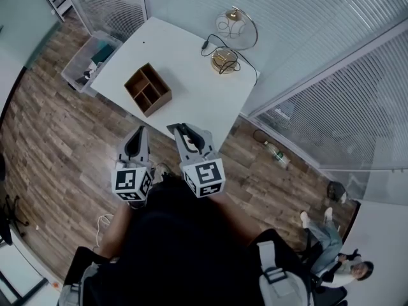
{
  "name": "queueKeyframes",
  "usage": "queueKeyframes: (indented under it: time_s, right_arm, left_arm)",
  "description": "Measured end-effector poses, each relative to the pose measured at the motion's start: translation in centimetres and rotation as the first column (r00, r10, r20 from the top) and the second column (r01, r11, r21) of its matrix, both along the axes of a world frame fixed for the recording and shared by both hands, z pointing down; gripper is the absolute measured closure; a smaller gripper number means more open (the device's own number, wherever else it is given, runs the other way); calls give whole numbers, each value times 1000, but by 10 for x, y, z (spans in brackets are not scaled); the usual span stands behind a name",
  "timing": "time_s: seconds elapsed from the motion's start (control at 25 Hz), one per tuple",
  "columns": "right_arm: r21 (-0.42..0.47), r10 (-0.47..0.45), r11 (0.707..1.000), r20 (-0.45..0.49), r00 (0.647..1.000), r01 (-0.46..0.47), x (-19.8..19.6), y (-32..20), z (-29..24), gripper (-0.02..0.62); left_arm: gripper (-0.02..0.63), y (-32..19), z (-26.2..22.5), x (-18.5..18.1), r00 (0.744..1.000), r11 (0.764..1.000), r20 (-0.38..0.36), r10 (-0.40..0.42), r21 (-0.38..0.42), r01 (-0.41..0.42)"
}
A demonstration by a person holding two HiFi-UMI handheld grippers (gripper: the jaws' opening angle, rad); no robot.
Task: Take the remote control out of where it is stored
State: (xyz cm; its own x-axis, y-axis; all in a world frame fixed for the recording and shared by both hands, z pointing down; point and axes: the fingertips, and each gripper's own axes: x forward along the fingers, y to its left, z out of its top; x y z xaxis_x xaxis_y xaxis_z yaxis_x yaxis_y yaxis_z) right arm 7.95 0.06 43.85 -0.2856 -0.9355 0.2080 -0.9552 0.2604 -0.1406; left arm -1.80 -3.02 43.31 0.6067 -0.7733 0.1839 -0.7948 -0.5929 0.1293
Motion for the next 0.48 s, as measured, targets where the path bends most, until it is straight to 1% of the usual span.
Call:
queueKeyframes:
  time_s: [0.48]
  right_arm:
    - [-5, 1, 1000, 8, 1000, -1, 2, 0, 4, 522]
  left_arm:
    - [598, 1, 4, 2, 1000, 1000, 6, -2, -8, 2]
